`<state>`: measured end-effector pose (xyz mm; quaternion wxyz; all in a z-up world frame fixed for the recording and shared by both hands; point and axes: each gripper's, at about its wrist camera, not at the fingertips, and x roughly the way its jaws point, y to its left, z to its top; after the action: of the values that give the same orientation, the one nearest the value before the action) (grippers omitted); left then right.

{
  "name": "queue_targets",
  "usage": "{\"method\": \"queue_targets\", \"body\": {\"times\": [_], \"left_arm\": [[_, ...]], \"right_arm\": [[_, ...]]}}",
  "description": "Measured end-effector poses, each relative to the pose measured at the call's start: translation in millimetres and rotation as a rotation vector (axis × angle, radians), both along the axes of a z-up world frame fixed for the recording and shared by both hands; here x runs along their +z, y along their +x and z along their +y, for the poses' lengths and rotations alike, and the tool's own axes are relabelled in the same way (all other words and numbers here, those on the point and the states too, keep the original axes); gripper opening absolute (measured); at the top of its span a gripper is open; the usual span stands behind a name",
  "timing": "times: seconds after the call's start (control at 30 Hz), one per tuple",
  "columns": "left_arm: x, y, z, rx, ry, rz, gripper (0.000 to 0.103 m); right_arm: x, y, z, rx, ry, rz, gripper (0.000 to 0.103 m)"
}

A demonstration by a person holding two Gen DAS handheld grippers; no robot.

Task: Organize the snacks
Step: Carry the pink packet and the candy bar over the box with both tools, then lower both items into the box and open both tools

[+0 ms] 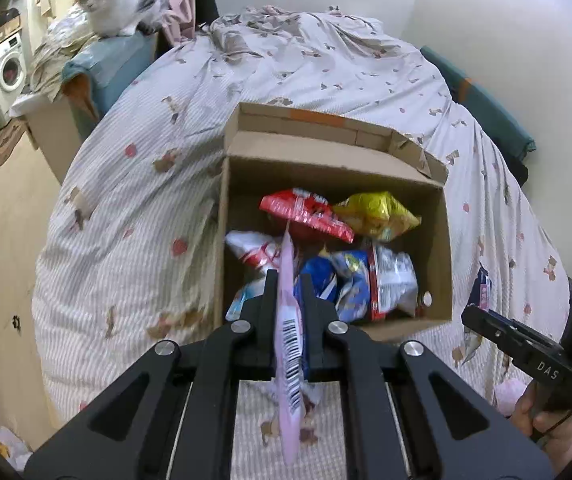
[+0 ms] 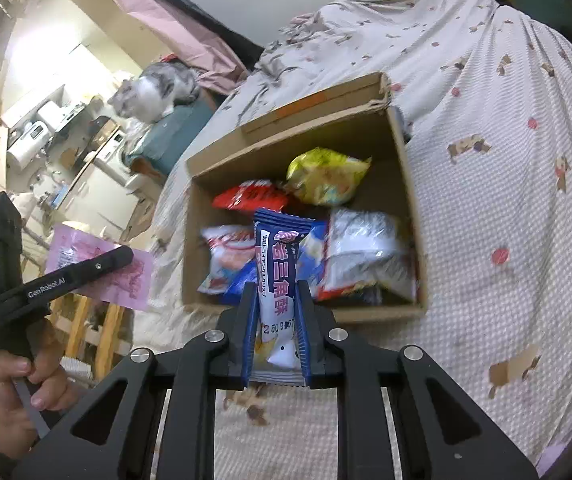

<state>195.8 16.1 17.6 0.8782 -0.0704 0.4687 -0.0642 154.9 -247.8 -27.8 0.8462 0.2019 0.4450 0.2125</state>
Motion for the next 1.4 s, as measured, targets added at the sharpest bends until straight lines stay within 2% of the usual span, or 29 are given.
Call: {"method": "queue_targets", "body": {"times": [0.2,0.33,0.5,0.53,0.7,0.8,1.03,1.13,1.3,1.37,1.4], "left_arm": [[-19.6,26.6,-15.3,-0.013,0.029,0.003,0.006],[-36.7,38.1,-20.8,-0.004,0.088,-0.006,0.006],[-49.3,50.6,-21.0,0.002,0.084,-0.007,0.006],[-51.5,53.7,-22.8,-0.002,0.106,-0.008,0.006],[-54.2,57.7,-19.3,0.015,0.084,0.002,0.006],[-55.0,55.9,-24.0,-0.004,0.101,-0.013,0.006],[-53.5,54.1,-29.3,-0.029,0.075,-0.033,0.006],[-54.5,52.7,-30.7,-0.027,0.097,-0.038,0.007],[-56.6,52.1,-32.5,-0.046,0.063,-0.018,0.007],[-55.6,50.9,-35.9,-0.050,0.076,-0.023,0.011],[-55.5,50.7,-37.4,-0.052,0.083,-0.023,0.022]], "right_arm": [[-8.0,30.5,-4.7,-0.020,-0.044,0.003,0.019],[-18.8,47.9,-3.5,-0.024,-0.084,0.010,0.019],[-29.6,59.6,0.3,-0.023,-0.130,0.009,0.019],[-31.6,60.6,0.2,-0.027,-0.137,0.010,0.019],[-38.8,66.3,-8.1,-0.063,-0.113,0.031,0.019],[-39.1,66.9,-11.1,-0.071,-0.094,0.033,0.019],[-42.5,68.7,-9.4,-0.059,-0.031,0.054,0.022],[-42.4,68.2,-7.4,-0.057,-0.033,0.054,0.022],[-40.4,67.8,-6.8,-0.055,-0.025,0.049,0.023],[-39.2,68.2,-7.4,-0.054,-0.030,0.044,0.023],[-38.5,68.4,-8.4,-0.057,-0.030,0.041,0.023]]}}
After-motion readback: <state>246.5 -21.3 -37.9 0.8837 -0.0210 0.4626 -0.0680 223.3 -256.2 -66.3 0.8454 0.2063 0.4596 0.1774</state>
